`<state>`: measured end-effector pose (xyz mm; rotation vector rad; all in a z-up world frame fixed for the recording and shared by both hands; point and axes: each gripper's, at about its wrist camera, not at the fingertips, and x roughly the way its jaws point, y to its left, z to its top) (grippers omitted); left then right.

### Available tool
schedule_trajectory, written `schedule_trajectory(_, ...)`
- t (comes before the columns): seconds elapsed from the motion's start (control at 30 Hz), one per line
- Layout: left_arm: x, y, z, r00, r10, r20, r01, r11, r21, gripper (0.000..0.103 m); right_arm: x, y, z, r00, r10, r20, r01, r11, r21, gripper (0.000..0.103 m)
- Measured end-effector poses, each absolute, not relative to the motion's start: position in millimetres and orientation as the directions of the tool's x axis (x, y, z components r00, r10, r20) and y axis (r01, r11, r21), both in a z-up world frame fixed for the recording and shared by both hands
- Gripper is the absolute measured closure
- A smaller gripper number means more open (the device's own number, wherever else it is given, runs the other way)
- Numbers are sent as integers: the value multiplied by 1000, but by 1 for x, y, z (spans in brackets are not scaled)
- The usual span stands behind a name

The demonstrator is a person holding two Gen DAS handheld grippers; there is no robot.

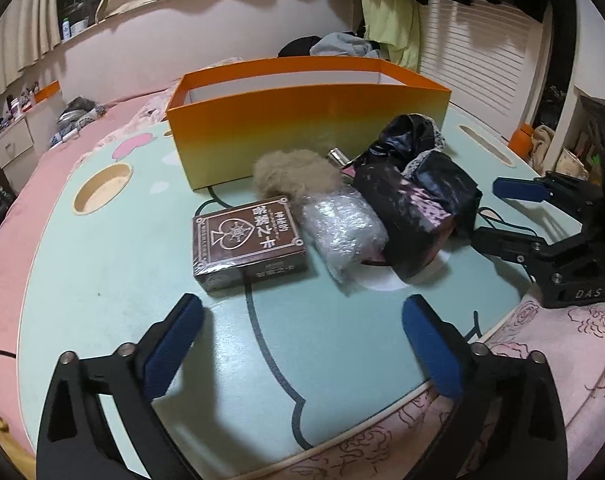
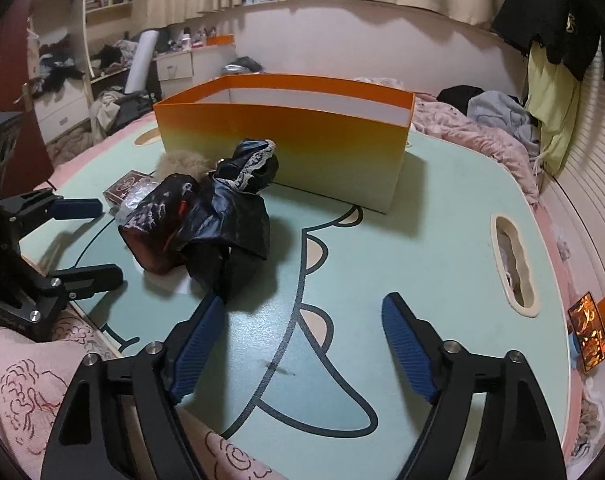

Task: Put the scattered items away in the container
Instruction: 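Reach the right tool to the black lace-trimmed pouch and grasp it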

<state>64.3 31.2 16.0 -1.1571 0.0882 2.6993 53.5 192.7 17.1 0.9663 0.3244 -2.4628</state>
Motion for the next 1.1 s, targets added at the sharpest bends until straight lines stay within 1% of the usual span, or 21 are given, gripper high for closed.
schedule_trajectory(0.07,64,31,16,-672,161,-723,-206,-978,-25,1,54,192,17,-641,-337,-690,504,-863,-47,15)
schedule_trajectory(0.4,63,31,16,-672,161,-723,-207,-978,-26,1,54,192,17,-641,-334,-690,501,-864,-48,13)
schedule_trajectory(0.93,63,31,15,-672,161,-723,-207,-978,-26,1,55,191,18,-646,-330,-689,497,-866,-51,13)
schedule_trajectory(1.1,62,31,15,-672,161,-723,-207,-978,-26,1,60,192,26,-666,-345,-662,507,-860,-62,13)
